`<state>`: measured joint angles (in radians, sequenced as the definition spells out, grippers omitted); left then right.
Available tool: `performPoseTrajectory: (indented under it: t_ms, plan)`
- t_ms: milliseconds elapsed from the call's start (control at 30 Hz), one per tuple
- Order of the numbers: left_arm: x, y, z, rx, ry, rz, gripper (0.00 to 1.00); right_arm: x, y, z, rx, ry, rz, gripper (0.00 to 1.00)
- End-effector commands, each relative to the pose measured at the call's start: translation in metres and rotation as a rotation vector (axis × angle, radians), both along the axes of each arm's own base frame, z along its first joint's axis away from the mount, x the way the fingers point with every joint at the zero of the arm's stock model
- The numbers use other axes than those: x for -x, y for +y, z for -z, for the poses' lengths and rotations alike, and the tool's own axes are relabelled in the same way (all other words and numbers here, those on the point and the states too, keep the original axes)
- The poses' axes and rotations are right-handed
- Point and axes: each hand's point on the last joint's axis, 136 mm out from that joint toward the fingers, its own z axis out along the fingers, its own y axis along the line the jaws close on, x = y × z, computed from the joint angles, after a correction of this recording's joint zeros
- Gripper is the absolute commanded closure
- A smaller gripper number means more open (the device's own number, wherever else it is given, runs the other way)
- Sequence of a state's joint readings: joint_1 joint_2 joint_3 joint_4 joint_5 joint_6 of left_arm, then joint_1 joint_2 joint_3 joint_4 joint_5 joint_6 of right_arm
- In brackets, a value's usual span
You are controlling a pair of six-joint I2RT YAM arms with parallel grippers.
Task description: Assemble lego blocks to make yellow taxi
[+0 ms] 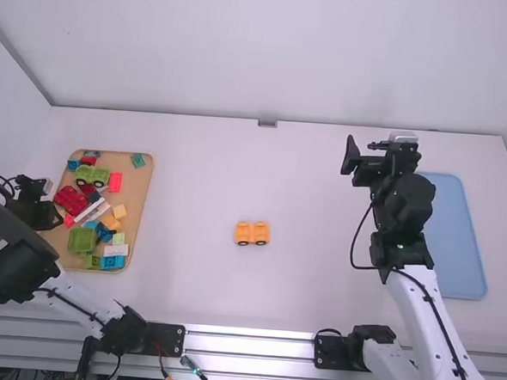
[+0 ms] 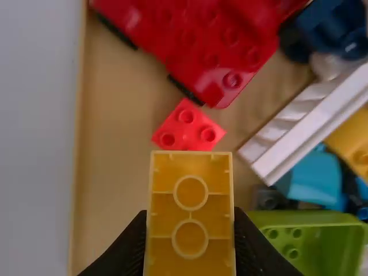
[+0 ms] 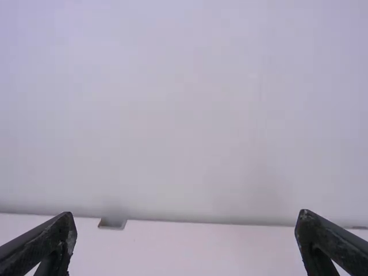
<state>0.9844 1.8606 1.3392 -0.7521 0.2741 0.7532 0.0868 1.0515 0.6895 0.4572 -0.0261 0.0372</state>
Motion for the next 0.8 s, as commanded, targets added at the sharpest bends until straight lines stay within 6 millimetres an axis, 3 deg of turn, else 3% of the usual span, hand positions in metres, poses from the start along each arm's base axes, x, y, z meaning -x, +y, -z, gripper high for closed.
performPoseTrajectory:
  t_ms: [0, 133, 267, 333, 400, 467, 567, 600, 633, 767]
  plan:
    - [-0.022, -0.017, -0.044, 0.003, -0.176, 0.024, 0.98, -0.011, 0.001, -0.009, -0.070, -0.016, -0.002, 0.01]
    - [-0.036, -0.034, -0.070, -0.067, -0.264, 0.029, 0.98, -0.029, 0.006, 0.007, -0.168, 0.012, -0.024, 0.01]
    - [-0.056, -0.077, -0.094, -0.129, -0.381, 0.128, 0.98, -0.044, 0.038, 0.025, -0.148, 0.016, -0.204, 0.01]
    - [-0.081, -0.139, -0.115, -0.107, -0.546, 0.322, 0.98, -0.045, 0.065, 0.035, -0.138, 0.008, -0.367, 0.01]
    - [-0.088, -0.167, -0.122, -0.091, -0.607, 0.402, 0.98, -0.044, 0.072, 0.038, -0.159, 0.013, -0.416, 0.01]
    - [-0.101, -0.220, -0.133, -0.036, -0.705, 0.504, 0.98, -0.047, 0.079, 0.050, -0.249, 0.060, -0.458, 0.01]
    - [-0.110, -0.263, -0.135, 0.023, -0.747, 0.583, 0.98, -0.047, 0.086, 0.059, -0.291, 0.097, -0.504, 0.01]
    - [-0.113, -0.287, -0.134, 0.055, -0.757, 0.630, 0.98, -0.044, 0.093, 0.062, -0.289, 0.107, -0.548, 0.01]
    - [-0.114, -0.292, -0.134, 0.065, -0.760, 0.640, 0.98, -0.042, 0.095, 0.062, -0.285, 0.106, -0.562, 0.01]
    - [-0.112, -0.369, -0.142, 0.230, -0.833, 0.859, 0.98, -0.022, 0.120, 0.063, -0.218, 0.090, -0.753, 0.01]
